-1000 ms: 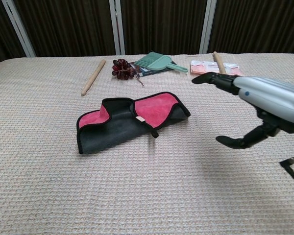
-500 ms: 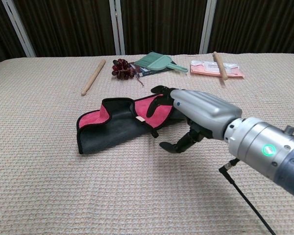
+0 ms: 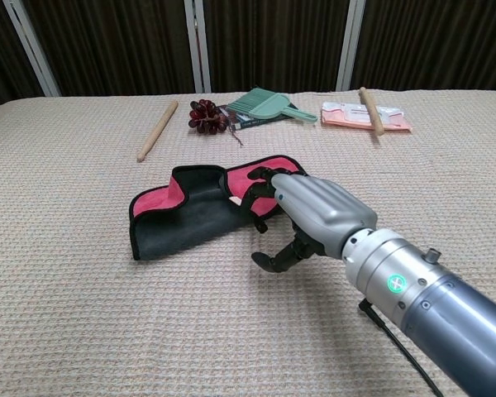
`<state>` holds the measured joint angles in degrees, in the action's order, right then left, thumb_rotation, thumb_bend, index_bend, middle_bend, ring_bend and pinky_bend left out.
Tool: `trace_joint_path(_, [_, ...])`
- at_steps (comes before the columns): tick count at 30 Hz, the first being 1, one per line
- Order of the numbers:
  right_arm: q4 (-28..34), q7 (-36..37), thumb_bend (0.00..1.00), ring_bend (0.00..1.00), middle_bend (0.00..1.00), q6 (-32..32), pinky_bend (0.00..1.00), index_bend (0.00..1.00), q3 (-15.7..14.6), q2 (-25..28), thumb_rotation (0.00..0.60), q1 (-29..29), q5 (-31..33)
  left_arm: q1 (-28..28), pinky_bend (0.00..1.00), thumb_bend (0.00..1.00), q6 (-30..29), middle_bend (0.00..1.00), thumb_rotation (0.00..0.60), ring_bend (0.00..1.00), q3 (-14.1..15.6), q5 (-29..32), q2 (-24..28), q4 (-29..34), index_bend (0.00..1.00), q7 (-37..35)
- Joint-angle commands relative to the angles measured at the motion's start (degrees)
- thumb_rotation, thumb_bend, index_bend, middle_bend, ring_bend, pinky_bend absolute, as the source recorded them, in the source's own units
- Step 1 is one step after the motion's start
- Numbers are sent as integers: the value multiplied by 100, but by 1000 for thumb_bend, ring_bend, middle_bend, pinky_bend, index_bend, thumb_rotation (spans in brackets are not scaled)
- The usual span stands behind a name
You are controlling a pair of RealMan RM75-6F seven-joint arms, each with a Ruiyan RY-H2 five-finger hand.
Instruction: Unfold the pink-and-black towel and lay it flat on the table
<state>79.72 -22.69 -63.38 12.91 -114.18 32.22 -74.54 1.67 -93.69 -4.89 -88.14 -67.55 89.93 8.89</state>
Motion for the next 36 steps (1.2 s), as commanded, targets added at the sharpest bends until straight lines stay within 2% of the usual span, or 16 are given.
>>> trace_joint_path(1, [-203,74,310,6,106,-136,0,366,36,-187,600,20,5,1,0,1,3,0,600,0,-10,27,-12,-15,0,1])
trace_joint_path(19, [-873,312,310,33,106,-317,0,365,164,-523,600,119,11,-27,0,2,-119,0,600,0,6,-63,-23,5,0,9])
trace_joint_path(28, [-916,452,310,38,109,-708,0,370,177,-606,600,20,-111,-38,0,1,-157,0,600,0,14,-91,-26,11,0,-9])
trace_joint_path(36, [-888,434,310,41,135,-727,0,419,122,-641,600,-69,4,-40,0,1,-165,0,600,0,33,-125,-25,21,0,-14])
